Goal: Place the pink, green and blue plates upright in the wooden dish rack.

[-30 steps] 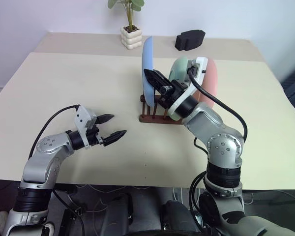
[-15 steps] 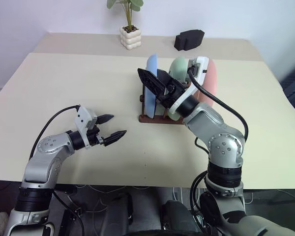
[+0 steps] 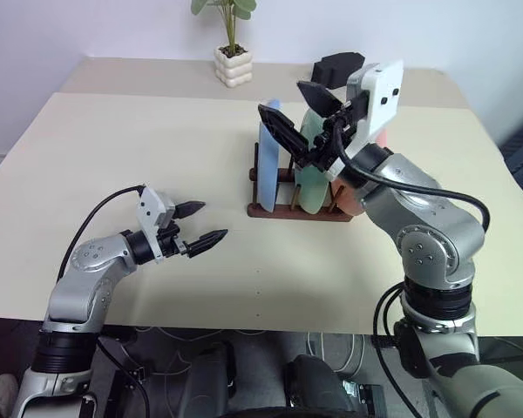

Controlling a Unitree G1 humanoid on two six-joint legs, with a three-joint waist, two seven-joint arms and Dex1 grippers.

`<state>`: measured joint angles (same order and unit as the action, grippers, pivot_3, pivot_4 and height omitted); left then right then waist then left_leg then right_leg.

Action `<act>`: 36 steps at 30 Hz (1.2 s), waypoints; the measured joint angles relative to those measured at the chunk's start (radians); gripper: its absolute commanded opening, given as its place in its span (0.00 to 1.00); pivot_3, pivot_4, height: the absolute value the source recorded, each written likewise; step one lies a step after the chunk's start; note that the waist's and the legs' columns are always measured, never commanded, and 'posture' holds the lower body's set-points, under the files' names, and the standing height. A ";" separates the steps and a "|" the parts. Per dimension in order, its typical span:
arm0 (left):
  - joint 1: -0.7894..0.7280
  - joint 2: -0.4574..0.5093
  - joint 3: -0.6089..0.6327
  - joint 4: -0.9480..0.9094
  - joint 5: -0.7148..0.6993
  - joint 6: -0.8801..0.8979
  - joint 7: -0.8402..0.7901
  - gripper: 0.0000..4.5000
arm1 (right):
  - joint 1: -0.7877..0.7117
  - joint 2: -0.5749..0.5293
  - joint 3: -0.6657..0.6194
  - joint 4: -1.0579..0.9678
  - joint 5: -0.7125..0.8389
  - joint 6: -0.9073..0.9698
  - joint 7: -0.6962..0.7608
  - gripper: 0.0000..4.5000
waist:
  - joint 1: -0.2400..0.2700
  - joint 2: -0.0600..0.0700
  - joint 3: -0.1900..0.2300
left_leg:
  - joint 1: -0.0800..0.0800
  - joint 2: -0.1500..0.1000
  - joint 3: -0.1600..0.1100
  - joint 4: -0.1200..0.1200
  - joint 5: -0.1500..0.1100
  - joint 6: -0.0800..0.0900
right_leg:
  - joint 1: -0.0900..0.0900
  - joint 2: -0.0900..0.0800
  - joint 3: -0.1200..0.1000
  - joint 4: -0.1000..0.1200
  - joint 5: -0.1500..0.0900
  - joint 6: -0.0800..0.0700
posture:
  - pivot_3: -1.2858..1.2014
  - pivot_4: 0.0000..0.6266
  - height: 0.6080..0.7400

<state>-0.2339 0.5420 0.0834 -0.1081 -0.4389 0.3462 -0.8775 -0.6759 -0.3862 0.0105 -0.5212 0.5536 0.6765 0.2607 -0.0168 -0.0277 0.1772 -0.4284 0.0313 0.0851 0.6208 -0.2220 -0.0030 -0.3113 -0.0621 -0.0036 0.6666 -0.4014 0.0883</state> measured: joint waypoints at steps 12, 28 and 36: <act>-0.043 0.043 0.062 0.171 0.049 -0.123 0.024 1.00 | 0.611 -0.311 -0.498 -0.012 0.020 -0.129 0.346 0.87 | -0.001 0.001 0.001 | 0.001 0.000 0.000 0.000 -0.001 0.002 | 0.004 0.000 -0.001 -0.004 0.000 0.000 | 0.52 0.24 1.00; -0.030 0.016 0.022 0.207 0.112 -0.160 0.036 1.00 | 0.835 -0.237 -0.571 0.207 -0.027 -0.339 0.458 0.87 | 0.003 0.003 0.001 | 0.004 0.000 0.000 0.000 0.001 0.003 | 0.006 0.000 -0.001 -0.002 0.001 -0.001 | 0.52 0.24 1.00; -0.003 -0.006 0.016 0.184 0.112 -0.155 0.054 1.00 | 0.848 -0.222 -0.560 0.214 -0.030 -0.356 0.449 0.87 | 0.001 0.004 0.001 | 0.004 0.000 0.000 0.001 0.001 0.003 | 0.006 0.000 -0.001 -0.002 0.001 -0.001 | 0.52 0.24 1.00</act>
<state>-0.2366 0.5363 0.0993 0.0759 -0.3274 0.1911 -0.8238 0.1725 -0.6078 -0.5494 -0.3069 0.5236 0.3205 0.7102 -0.0162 -0.0241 0.1786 -0.4243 0.0316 0.0851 0.6216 -0.2208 0.0001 -0.3049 -0.0621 -0.0045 0.6647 -0.4003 0.0876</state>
